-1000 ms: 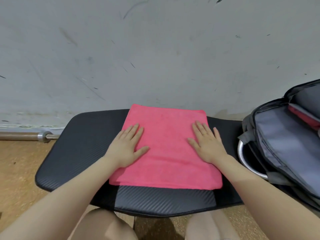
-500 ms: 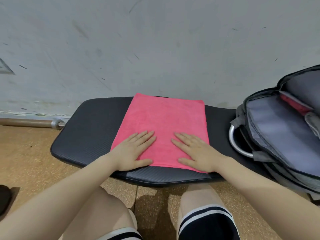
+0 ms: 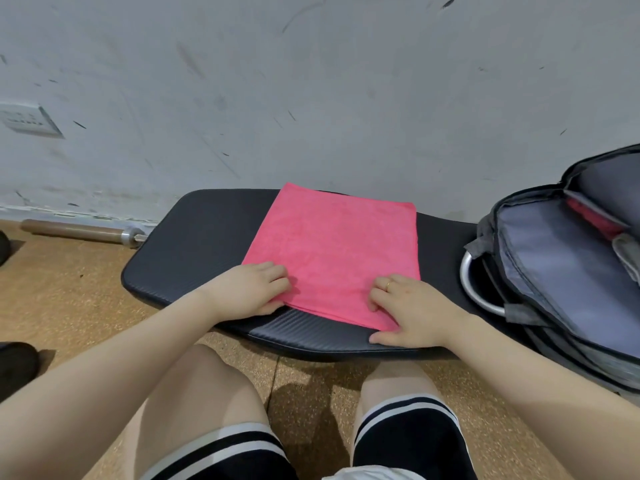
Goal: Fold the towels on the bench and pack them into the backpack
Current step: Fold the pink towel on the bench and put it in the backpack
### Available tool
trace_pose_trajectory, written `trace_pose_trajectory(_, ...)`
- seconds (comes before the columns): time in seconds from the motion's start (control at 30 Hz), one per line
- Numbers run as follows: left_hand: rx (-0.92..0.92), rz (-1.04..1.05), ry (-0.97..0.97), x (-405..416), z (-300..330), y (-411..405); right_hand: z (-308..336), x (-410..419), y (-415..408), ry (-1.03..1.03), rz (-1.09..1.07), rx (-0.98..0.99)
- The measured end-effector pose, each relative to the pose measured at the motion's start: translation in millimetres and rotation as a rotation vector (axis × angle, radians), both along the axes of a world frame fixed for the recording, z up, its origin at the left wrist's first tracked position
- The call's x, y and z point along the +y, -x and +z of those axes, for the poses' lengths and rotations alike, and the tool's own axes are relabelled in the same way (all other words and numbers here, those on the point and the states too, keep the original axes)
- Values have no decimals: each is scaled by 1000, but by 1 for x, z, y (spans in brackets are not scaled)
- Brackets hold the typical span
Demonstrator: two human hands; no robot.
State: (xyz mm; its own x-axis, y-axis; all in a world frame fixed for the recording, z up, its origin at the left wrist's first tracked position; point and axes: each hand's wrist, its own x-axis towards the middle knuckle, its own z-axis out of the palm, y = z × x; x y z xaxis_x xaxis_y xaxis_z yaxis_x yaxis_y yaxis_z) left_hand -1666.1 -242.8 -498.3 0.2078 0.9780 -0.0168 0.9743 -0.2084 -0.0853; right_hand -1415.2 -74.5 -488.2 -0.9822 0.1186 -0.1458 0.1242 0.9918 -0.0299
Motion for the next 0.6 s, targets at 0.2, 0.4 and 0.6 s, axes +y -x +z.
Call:
trace_pose_trajectory(0.2, -127, 226, 183, -6, 6, 6, 12, -5, 14, -38, -78, -16)
trace_pose_trajectory(0.4, -344, 540, 80, 1, 8, 9, 5, 15, 17, 265, -331, 48)
trace_pose_trajectory(0.6, -422, 510, 28, -8, 9, -2, -1, 12, 6, 349, -300, 106)
